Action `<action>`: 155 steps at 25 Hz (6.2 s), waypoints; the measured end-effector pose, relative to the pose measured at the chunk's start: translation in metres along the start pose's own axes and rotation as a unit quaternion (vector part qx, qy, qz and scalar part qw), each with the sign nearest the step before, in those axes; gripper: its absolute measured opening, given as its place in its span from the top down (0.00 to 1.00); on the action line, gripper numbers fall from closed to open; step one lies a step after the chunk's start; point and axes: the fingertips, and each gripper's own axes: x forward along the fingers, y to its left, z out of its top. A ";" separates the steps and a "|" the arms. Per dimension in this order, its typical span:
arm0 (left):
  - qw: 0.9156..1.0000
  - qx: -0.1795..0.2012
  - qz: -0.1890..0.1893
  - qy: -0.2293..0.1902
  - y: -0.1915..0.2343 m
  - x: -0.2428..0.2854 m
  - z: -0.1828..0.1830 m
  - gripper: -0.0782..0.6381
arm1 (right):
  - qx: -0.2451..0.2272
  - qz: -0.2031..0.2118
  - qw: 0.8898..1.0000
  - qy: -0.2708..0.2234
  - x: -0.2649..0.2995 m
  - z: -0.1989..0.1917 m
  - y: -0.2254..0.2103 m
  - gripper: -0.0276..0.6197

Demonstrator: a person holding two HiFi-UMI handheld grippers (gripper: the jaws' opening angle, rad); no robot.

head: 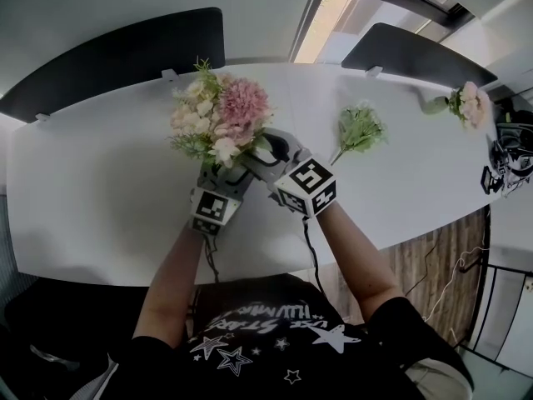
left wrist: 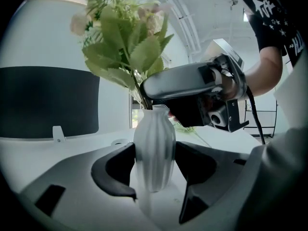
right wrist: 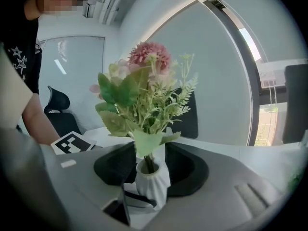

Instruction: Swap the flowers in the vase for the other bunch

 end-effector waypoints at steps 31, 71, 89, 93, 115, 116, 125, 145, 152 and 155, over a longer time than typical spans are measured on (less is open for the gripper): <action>1.000 -0.010 0.013 0.015 0.001 -0.002 -0.006 0.51 | 0.042 -0.007 0.993 -0.111 -0.033 0.084 -0.004 0.84; 0.993 -0.056 0.102 -0.019 -0.035 -0.083 0.021 0.51 | 0.183 -0.121 0.976 -0.006 -0.157 -0.044 -0.035 0.85; 0.983 -0.061 0.175 0.001 -0.089 -0.147 -0.005 0.85 | 0.297 -0.119 0.944 0.076 -0.149 -0.147 -0.019 0.85; 0.981 -0.066 0.182 0.007 -0.105 -0.152 -0.003 0.87 | 0.303 -0.132 0.938 0.104 -0.154 -0.162 -0.018 0.85; 0.985 -0.038 0.166 0.007 -0.127 -0.160 0.013 0.88 | 0.280 -0.222 0.929 0.097 -0.201 -0.173 -0.015 0.75; 0.986 -0.037 0.161 0.004 -0.126 -0.160 0.013 0.88 | 0.273 -0.244 0.926 0.091 -0.209 -0.171 -0.018 0.76; 0.989 -0.061 0.133 -0.028 -0.109 -0.168 0.027 0.88 | 0.250 -0.347 0.903 0.027 -0.253 -0.132 -0.029 0.95; 0.992 -0.086 0.070 -0.061 -0.075 -0.154 0.036 0.88 | 0.272 -0.439 0.856 0.015 -0.293 -0.122 -0.023 0.95; 0.992 -0.076 0.077 -0.060 -0.077 -0.129 0.051 0.88 | 0.319 -0.421 0.849 0.002 -0.289 -0.123 -0.060 0.94; 0.991 -0.077 0.088 -0.060 -0.074 -0.114 0.055 0.88 | 0.339 -0.394 0.854 0.004 -0.278 -0.124 -0.079 0.91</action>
